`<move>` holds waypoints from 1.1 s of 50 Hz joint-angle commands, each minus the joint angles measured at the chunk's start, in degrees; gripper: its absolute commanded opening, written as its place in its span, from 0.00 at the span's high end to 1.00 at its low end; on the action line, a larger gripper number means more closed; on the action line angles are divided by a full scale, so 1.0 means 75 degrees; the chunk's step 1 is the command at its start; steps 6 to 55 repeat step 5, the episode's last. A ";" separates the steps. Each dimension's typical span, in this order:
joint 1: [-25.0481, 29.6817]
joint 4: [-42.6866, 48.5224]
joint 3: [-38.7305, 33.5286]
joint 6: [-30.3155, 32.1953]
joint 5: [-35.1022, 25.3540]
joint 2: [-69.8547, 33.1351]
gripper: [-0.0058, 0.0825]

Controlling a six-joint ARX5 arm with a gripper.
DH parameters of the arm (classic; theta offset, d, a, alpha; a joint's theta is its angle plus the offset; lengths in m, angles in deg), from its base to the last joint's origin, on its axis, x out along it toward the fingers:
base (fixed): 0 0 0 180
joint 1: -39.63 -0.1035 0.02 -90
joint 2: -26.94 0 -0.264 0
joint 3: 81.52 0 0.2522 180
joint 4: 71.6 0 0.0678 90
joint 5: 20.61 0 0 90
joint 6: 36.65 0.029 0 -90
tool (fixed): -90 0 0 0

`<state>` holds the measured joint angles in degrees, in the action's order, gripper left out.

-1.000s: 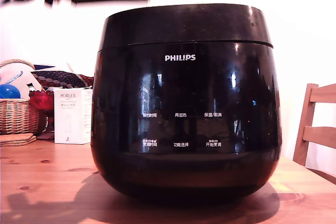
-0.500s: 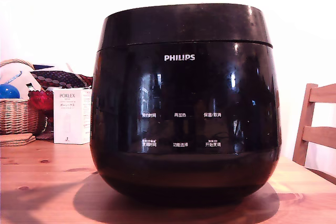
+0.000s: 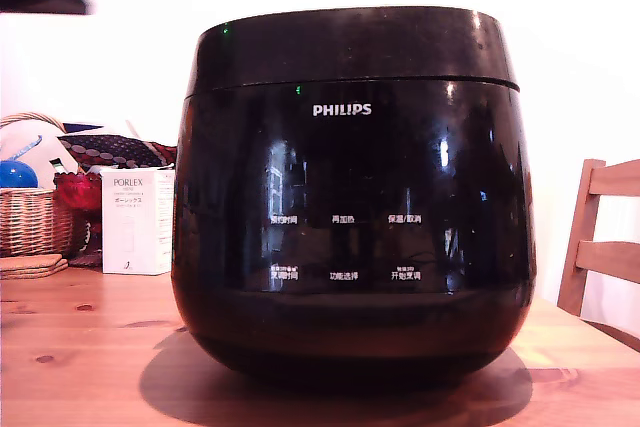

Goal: Close the rice cooker by pressing the lid down with medium force

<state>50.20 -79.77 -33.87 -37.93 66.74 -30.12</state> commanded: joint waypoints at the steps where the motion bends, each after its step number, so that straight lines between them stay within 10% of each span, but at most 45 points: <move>1: -0.0251 -0.0154 -0.0108 0.0026 -0.0023 0.0125 0.96; 55: -0.0463 -0.0172 -0.0108 -0.0032 -0.0137 0.0169 0.96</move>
